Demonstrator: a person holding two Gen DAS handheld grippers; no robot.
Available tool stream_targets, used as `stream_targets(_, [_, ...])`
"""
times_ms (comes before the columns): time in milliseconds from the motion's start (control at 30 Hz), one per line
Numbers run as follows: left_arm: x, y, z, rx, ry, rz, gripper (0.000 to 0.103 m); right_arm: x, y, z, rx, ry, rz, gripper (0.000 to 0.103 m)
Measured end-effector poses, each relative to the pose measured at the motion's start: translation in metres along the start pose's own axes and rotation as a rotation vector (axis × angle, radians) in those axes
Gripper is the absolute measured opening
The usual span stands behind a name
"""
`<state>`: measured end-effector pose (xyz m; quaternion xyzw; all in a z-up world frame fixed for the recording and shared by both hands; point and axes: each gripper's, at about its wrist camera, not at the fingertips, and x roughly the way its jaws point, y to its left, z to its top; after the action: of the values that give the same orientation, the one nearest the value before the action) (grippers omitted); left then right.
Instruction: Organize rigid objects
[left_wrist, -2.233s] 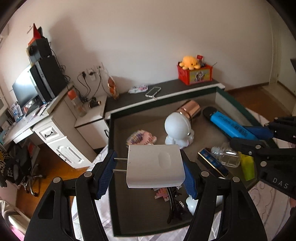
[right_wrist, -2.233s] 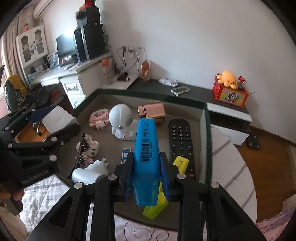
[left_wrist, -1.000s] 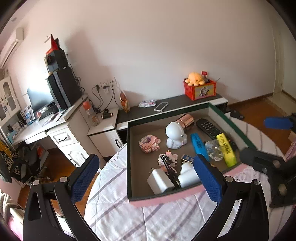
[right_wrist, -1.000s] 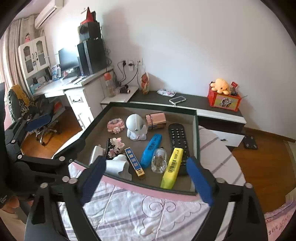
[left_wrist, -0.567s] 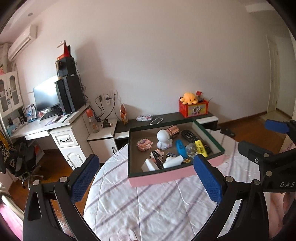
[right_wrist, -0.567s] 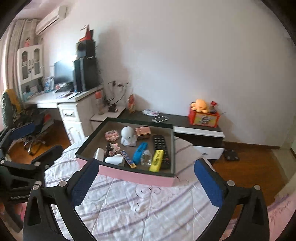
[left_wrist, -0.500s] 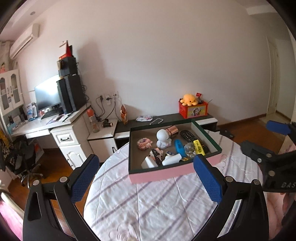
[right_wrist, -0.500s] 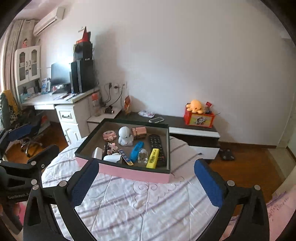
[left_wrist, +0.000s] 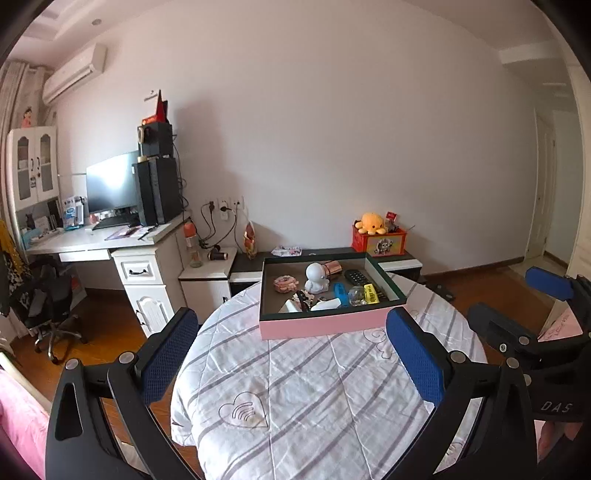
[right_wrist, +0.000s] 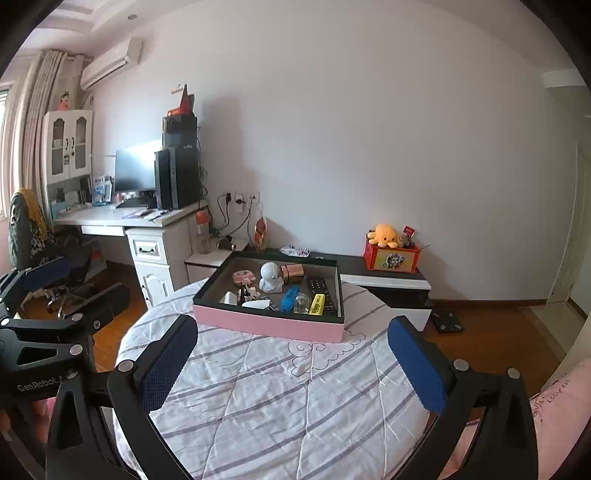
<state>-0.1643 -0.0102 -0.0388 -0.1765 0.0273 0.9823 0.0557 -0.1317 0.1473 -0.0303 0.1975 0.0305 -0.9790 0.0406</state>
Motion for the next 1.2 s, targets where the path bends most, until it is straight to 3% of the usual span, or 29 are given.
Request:
stream_targets(267, [-0.049, -0.002, -0.002, 0.047, -0.076, 0.055, 0.103, -0.042, 0.001, -0.002, 0.007, -0.064, 0.017, 0.103])
stream_targets(433, [-0.077, 0.0, -0.002, 0.029, -0.117, 0.016, 0.103, -0.062, 0.009, -0.002, -0.012, -0.094, 0.015, 0.103])
stream_targets(1200, [-0.184, 0.002, -0.015, 0.036, -0.289, 0.053, 0.103, -0.162, 0.036, -0.007, -0.058, -0.27, 0.018, 0.103])
